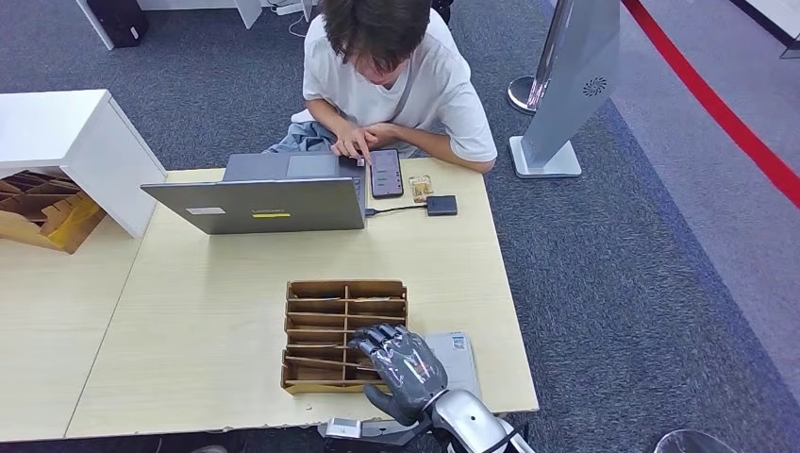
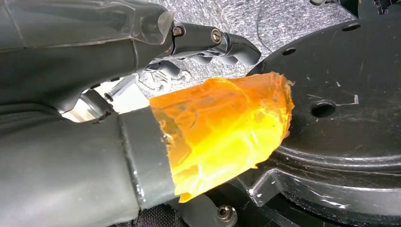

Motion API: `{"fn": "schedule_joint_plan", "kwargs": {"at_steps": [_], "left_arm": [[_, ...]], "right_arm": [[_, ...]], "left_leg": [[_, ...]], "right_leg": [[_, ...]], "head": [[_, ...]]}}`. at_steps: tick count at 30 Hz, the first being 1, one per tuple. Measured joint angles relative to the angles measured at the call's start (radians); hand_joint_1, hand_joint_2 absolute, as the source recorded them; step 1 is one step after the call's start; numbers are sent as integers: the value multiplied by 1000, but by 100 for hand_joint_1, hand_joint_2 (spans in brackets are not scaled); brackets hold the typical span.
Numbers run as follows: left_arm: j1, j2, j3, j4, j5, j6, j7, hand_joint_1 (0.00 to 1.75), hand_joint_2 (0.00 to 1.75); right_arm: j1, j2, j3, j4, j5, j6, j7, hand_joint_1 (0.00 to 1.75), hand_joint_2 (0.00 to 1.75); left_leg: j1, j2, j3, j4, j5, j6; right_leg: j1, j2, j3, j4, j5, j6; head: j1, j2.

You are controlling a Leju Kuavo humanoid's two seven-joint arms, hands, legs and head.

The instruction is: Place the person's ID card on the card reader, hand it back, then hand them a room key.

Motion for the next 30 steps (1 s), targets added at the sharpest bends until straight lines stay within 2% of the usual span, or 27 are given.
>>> {"fn": "schedule_joint_plan", "kwargs": {"at_steps": [30], "left_arm": [[8, -3, 27, 0, -17, 5, -5, 0, 0]], "right_arm": [[64, 34, -68, -39, 36, -3, 15, 54, 175]], "left_leg": [[0, 0, 0, 0, 0, 0]], "right_leg": [[0, 0, 0, 0, 0, 0]], "head": [[0, 0]]}}
